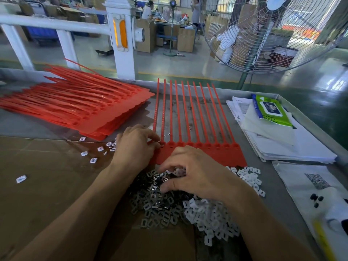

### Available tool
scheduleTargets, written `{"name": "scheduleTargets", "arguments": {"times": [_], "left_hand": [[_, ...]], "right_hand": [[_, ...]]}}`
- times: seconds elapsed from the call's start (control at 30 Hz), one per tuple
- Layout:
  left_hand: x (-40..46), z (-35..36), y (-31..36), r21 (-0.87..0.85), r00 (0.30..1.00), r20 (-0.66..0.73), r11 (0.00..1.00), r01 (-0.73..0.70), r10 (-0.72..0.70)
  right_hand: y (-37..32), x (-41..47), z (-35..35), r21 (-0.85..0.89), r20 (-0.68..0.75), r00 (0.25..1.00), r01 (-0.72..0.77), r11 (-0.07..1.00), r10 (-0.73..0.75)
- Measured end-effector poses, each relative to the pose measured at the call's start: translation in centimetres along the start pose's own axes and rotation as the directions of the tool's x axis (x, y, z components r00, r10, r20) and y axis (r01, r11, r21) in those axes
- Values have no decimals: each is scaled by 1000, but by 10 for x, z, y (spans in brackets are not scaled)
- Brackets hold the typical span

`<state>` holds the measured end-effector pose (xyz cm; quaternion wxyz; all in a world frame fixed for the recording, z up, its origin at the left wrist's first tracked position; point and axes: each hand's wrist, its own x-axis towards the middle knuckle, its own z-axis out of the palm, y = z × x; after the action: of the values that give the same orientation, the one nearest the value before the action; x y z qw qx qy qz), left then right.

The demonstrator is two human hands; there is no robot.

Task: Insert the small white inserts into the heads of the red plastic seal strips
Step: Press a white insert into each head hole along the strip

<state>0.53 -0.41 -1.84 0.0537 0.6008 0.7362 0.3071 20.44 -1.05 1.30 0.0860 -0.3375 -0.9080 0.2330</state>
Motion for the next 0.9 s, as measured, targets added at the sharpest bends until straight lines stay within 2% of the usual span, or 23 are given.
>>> {"name": "scheduleTargets", "arguments": {"times": [0.37, 0.57, 0.7, 0.9], "left_hand": [[-3, -1, 1, 8, 1000, 14, 1000, 8, -8], [-5, -2, 3, 5, 1000, 17, 1000, 3, -3], [-4, -2, 5, 4, 1000, 18, 1000, 14, -14], [-6, -4, 7, -18, 1000, -1, 1000, 15, -15]], "right_hand": [[0, 5, 9, -21, -93, 994, 49, 999, -51], [-4, 8, 13, -70, -70, 994, 75, 995, -80], [-3, 7, 14, -51, -129, 987, 91, 995, -97], [-1, 6, 11, 78, -189, 980, 73, 994, -57]]}}
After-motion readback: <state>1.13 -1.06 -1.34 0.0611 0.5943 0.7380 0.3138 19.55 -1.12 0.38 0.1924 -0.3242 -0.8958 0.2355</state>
